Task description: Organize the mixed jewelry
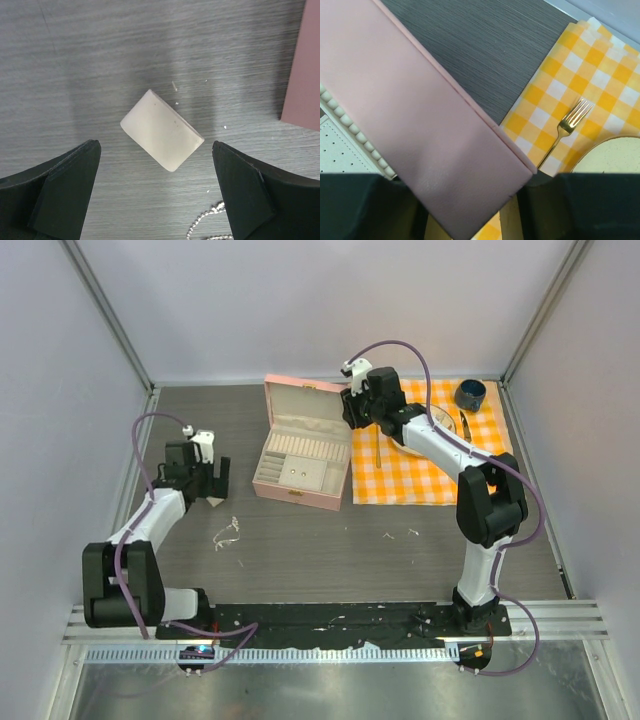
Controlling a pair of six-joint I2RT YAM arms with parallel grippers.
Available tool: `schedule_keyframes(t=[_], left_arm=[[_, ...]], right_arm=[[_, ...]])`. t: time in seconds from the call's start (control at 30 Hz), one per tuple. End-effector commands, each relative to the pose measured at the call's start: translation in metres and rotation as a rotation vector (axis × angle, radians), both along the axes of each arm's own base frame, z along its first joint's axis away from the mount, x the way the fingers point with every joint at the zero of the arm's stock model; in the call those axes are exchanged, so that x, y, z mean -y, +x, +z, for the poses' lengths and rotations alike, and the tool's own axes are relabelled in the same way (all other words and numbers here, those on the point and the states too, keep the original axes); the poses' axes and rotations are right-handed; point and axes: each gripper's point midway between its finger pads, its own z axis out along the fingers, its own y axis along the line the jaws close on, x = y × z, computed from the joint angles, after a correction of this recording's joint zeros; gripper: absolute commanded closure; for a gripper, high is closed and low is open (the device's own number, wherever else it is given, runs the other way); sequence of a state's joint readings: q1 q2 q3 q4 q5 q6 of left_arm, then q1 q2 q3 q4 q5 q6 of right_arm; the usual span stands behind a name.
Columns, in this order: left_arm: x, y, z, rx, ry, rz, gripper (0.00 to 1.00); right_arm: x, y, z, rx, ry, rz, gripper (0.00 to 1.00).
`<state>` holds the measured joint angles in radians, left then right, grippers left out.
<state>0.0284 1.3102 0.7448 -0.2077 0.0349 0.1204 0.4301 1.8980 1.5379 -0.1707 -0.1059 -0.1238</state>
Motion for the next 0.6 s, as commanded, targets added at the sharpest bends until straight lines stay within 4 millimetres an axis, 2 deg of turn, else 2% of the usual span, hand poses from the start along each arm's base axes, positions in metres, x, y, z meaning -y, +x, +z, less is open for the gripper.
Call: schedule_keyframes(t=[0.0,0.2,0.23,0.27,0.37,0.4,0.57], left_arm=[[-0.003,0.005,-0.002,-0.031,-0.036,0.118,0.0],[-0.007,0.005,-0.03,-0.125,-0.034,0.191,0.0],[0.004,0.007,-0.033,-0.13,-0.038,0.161,0.0],[0.008,0.01,-0.037,-0.134,-0.051,0.159,0.0],[0.011,0.018,-0.04,-0.131,-0.071,0.16,0.0],[0.012,0.018,-0.047,-0.15,-0.078,0.161,0.0],[0.015,0.021,-0.054,-0.16,-0.095,0.162,0.0]], right_arm=[[0.016,-0.005,0.0,-0.029,-0.018,-0.065,0.76],[0.013,-0.003,0.0,-0.03,-0.014,-0.062,0.76],[0.013,-0.002,0.0,-0.029,-0.013,-0.061,0.76],[0.013,-0.002,0.0,-0.029,-0.013,-0.062,0.76],[0.012,-0.003,-0.002,-0.034,-0.016,-0.059,0.77],[0.011,-0.003,-0.001,-0.031,-0.015,-0.057,0.77],[0.013,-0.004,-0.003,-0.034,-0.028,-0.054,0.77]])
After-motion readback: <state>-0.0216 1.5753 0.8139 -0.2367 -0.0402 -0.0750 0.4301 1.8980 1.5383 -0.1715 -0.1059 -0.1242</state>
